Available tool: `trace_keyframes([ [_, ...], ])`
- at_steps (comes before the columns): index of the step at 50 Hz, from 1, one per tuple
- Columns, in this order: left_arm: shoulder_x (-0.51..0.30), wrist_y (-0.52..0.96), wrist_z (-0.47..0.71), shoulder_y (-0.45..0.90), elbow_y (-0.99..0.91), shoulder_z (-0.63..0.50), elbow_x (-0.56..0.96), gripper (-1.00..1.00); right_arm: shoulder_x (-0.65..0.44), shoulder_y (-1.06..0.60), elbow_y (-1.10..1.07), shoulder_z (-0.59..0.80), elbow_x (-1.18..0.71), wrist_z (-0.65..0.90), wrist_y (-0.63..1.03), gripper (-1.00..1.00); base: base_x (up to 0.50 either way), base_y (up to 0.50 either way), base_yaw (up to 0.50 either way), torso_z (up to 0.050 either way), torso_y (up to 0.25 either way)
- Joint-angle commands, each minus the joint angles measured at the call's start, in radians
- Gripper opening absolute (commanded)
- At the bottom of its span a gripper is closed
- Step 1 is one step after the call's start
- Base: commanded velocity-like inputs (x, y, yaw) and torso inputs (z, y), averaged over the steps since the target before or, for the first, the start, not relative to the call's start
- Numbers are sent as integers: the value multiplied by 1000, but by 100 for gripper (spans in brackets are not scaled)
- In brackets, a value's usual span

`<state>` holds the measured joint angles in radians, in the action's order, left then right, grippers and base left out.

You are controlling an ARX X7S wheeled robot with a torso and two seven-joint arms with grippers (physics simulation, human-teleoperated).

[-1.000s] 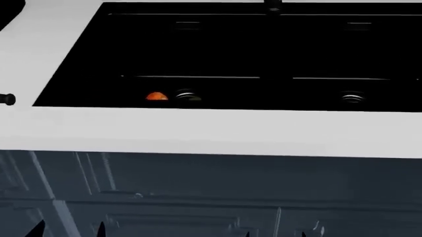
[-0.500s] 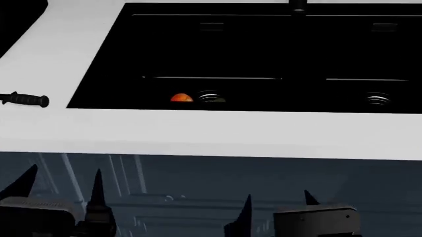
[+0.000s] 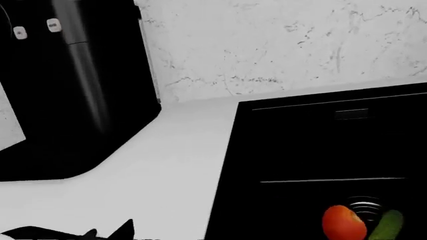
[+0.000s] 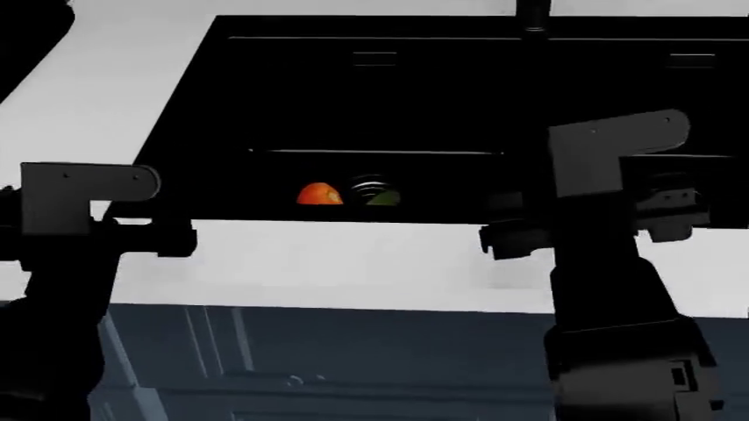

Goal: Pick the vegetables from the sink and place them on the cutting board.

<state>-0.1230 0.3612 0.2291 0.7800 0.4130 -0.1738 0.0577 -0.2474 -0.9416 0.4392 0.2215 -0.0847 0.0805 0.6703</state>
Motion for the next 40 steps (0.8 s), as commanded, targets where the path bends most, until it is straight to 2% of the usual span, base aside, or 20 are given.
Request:
trace_keyframes([
  [1,14,-123,21,103,292,7,-1,100,6,-143,248,62,51,-19,-43,100,500,0,0,0,0],
  [11,3,-51,9,66,174,11,26,100,-1,-104,200,58,34,-33,-40,100,500,0,0,0,0],
  [40,-22,-61,13,60,190,18,54,100,-5,-63,111,78,-15,-121,4,100,500,0,0,0,1],
])
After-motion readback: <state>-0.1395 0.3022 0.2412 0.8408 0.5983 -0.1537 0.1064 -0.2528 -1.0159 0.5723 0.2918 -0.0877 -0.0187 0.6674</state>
